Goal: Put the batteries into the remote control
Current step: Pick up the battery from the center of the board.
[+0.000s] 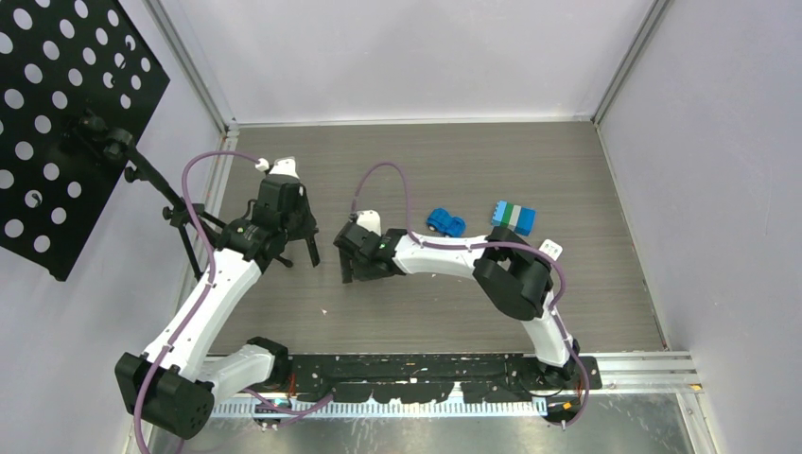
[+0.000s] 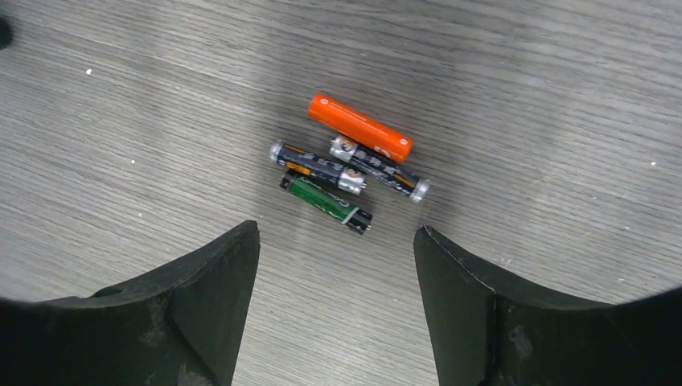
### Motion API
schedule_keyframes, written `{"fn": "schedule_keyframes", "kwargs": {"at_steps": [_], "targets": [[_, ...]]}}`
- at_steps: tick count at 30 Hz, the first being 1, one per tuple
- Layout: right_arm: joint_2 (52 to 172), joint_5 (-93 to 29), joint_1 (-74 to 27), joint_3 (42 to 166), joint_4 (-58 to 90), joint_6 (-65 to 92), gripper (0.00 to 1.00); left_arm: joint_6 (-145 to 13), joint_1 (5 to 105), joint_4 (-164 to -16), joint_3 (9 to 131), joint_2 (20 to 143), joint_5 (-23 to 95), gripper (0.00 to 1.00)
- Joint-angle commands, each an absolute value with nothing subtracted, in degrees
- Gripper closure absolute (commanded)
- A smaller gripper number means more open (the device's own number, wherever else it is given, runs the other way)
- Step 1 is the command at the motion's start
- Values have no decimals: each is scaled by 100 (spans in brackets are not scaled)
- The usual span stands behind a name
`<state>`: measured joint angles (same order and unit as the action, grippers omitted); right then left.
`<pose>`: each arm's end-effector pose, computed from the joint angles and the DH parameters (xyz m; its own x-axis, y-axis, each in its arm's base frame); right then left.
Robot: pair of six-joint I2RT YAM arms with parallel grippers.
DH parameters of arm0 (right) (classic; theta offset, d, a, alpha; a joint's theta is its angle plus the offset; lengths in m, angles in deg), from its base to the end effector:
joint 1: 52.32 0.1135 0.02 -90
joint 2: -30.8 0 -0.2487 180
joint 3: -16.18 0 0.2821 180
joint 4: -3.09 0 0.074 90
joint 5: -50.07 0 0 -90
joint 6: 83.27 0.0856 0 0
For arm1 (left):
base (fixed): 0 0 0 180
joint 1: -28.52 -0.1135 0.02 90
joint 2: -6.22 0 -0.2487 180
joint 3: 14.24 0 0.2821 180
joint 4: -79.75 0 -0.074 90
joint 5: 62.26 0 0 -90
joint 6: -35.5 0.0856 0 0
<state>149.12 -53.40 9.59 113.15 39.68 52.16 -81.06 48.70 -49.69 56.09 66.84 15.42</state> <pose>0.2456 0.4178 0.0965 -0.8498 -0.1208 -0.5131 -0.2769 0.9305 0.2396 0.2835 -0.0847 0.2747 -0.6321 -0.2331 -0.7390 -0.1086 0.9709 -0.2134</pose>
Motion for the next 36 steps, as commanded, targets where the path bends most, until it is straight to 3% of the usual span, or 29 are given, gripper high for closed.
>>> {"fn": "schedule_keyframes", "kwargs": {"at_steps": [1,9,19,25,30,36], "targets": [[15163,-6036,1158,11955,4547,5355,24,-8120,4838,-4923,5770,6540,1097,100],[15652,-6839,1321,12576,5299,5606,24,-8206,4820,-4791,5754,6444,722,100],[15870,-7228,1384,12561,5150,5795,26,-8229,4803,-4767,5754,6388,616,100],[15947,-6843,1376,12518,4854,5830,37,-8207,4803,-4798,5733,6379,690,100],[15985,-6805,1373,12487,4855,5770,38,-8192,4803,-4840,5718,6382,750,100],[15766,-6696,1322,12250,4854,5566,56,-8170,4802,-4885,5720,6424,859,100]]}}
